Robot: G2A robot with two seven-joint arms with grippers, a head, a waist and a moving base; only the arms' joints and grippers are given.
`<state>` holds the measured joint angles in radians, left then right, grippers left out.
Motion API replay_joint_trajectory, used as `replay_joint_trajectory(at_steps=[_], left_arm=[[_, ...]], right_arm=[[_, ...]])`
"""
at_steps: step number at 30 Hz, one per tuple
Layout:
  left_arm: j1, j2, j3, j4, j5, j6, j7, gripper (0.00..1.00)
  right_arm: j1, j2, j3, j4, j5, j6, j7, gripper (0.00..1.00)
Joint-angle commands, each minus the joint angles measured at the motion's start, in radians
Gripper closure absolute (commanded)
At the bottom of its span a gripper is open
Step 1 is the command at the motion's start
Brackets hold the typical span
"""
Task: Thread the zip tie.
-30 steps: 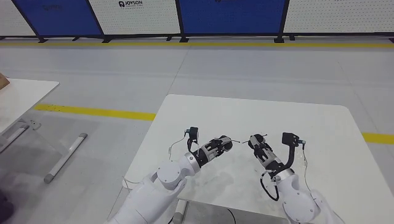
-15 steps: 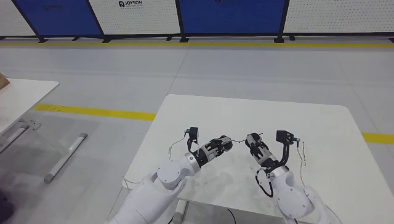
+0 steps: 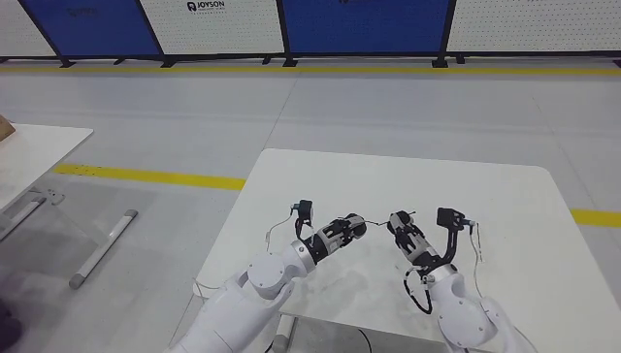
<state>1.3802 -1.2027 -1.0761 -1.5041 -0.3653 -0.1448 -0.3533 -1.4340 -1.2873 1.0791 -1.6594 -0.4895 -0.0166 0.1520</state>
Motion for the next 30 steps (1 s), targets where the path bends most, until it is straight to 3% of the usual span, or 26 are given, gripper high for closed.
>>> replay_joint_trajectory(at_steps=[1, 30], left_arm=[[0.000, 0.000, 0.000, 0.000, 0.000, 0.000, 0.000, 1.00], [0.000, 0.000, 0.000, 0.000, 0.000, 0.000, 0.000, 1.00]], right_arm=[[0.002, -0.001, -0.002, 0.001, -0.003, 0.003, 0.000, 1.00], [-0.011, -0.009, 0.015, -0.010, -0.006, -0.005, -0.001, 1.00]])
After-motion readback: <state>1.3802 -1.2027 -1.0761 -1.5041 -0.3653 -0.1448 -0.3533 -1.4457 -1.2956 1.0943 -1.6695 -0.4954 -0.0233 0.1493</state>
